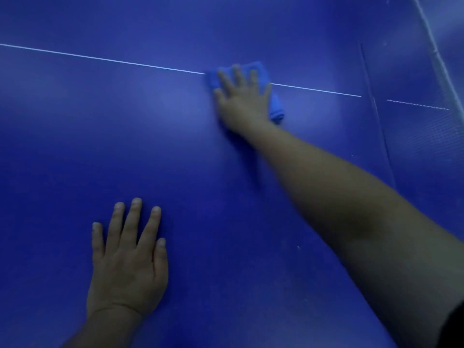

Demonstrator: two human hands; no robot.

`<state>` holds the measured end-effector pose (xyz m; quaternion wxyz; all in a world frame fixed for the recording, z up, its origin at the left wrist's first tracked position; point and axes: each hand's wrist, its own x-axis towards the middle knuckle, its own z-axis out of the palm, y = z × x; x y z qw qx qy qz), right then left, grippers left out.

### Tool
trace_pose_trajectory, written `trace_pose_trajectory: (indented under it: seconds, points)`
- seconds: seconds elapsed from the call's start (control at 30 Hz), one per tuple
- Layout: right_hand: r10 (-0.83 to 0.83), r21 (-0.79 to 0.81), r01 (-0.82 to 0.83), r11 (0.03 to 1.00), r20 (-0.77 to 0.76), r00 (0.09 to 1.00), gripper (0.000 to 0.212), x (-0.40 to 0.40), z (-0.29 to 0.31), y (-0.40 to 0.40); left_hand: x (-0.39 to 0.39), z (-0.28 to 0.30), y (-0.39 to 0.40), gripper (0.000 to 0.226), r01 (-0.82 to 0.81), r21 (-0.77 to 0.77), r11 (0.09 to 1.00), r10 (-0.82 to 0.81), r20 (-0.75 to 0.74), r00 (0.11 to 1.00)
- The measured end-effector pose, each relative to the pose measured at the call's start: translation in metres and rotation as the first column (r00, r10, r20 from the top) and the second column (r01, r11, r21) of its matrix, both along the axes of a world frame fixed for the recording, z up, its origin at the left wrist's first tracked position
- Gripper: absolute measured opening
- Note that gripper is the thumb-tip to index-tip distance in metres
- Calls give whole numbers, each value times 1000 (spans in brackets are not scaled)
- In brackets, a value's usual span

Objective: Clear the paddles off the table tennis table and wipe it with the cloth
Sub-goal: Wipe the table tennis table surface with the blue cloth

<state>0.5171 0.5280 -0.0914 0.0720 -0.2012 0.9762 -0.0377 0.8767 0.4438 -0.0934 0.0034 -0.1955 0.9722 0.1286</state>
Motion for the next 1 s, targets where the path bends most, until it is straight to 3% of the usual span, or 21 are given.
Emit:
trace_pose_trajectory:
  seconds: [0.1,0.17,0.23,0.3,0.37,0.4,0.43,0.47,0.53,0.6,0.63,0.7,0.77,0.83,0.9,0.93,0.97,1.0]
  points:
    - [-354,2,355,935,48,934,59,-46,10,90,-1,2,1,61,0,11,1000,0,13,1000]
    - [-393,-11,394,919,59,918,59,-29,13,125,-1,3,0,61,0,24,1000,-1,27,1000]
    - [-202,23,202,979,-3,979,59,24,8,137,0,5,0,61,-2,26,1000,1,32,999]
    - [196,4,-196,981,-27,980,59,100,1,144,0,5,1,61,-8,31,999,7,37,999]
    - [558,22,-557,830,-46,829,56,147,-3,158,-1,6,0,61,-10,33,999,8,44,999]
    - [624,37,-623,781,-17,781,57,137,0,164,-1,6,1,61,-6,34,999,4,47,999]
    - [596,40,-595,803,-15,803,58,111,2,165,-1,5,1,61,-2,33,999,1,49,999]
    - [474,43,-472,880,-21,881,59,78,5,160,-1,5,0,62,0,30,1000,-2,53,999]
    - [75,42,-74,996,-13,997,57,11,13,151,-1,5,0,62,-1,26,1000,0,62,998]
    - [-183,11,183,983,18,983,57,-23,14,148,-1,4,1,62,-10,28,1000,8,62,998]
    - [-200,3,200,980,21,980,57,-21,14,145,-2,4,1,62,-11,28,1000,10,57,998]
    - [-84,13,83,996,7,996,57,17,12,143,-2,3,1,62,-4,24,1000,3,48,999]
    - [147,28,-146,989,-33,989,59,84,9,156,-2,4,0,62,-2,21,1000,1,46,999]
    - [462,-4,-462,887,-35,886,57,171,8,183,-1,4,1,62,-8,27,1000,7,42,999]
    - [743,-4,-743,669,7,669,52,224,10,213,-1,5,2,62,-12,30,999,11,36,999]
    - [809,-6,-809,588,40,587,52,219,13,220,-2,5,2,62,-10,29,1000,9,33,999]
    - [820,-1,-821,571,32,571,52,200,13,219,-2,5,2,62,-8,26,1000,8,30,1000]
    - [771,10,-771,636,2,637,53,172,14,210,-2,5,1,61,-6,22,1000,5,32,999]
